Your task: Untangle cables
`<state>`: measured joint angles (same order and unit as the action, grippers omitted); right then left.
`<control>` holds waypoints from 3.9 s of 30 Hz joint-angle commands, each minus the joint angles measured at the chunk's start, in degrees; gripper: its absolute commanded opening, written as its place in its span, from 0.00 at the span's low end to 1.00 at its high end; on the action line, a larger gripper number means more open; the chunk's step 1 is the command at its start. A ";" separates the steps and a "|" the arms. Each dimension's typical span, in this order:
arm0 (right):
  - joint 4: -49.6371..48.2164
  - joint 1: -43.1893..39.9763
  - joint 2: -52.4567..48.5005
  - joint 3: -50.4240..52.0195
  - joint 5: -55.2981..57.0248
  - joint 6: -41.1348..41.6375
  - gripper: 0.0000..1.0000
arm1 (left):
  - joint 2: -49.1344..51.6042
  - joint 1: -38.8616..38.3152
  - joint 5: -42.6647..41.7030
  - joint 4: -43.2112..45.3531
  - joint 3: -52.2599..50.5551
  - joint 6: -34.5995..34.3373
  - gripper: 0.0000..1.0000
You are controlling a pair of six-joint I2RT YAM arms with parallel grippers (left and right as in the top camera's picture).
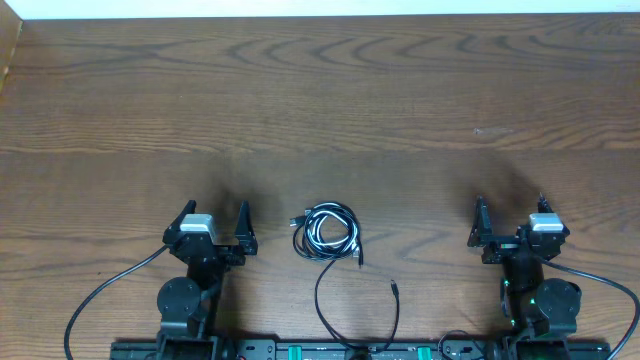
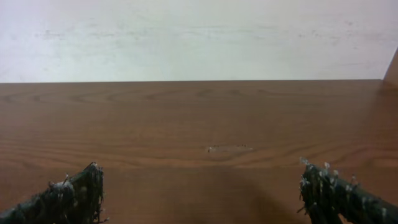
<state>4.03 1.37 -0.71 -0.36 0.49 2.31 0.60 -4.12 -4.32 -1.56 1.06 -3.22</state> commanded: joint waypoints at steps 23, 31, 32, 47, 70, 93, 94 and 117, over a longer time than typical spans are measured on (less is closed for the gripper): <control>0.26 0.35 0.37 0.04 0.63 -0.70 0.99 | -0.37 0.24 -0.76 -2.21 -0.83 -0.50 0.94; 0.26 0.35 0.37 0.04 0.63 -0.70 0.99 | -0.37 0.24 -0.76 -2.21 -0.83 -0.50 0.94; 0.26 0.35 0.37 0.04 0.63 -0.70 0.99 | -0.37 0.24 -0.76 -2.21 -0.83 -0.50 0.94; 0.26 0.35 0.37 0.04 0.63 -0.70 0.99 | -0.37 0.24 -0.76 -2.21 -0.83 -0.50 0.95; 0.24 0.35 0.37 0.04 0.63 -0.70 0.99 | -0.37 0.24 -0.76 -2.21 -0.83 -0.50 0.94; 0.26 0.35 0.37 0.04 0.63 -0.70 0.99 | -0.37 0.24 -0.74 -2.19 -0.83 -0.50 0.94; 0.26 0.35 0.37 0.04 0.63 -0.70 0.99 | -0.37 0.24 -0.76 -2.19 -0.83 -0.50 0.94; 0.26 0.35 0.37 0.04 0.63 -0.70 0.99 | 2.45 0.24 -0.79 -2.25 -0.02 -0.52 0.94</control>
<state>4.05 1.37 -0.71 -0.36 0.49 2.31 2.42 -4.12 -4.32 -1.61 1.10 -3.20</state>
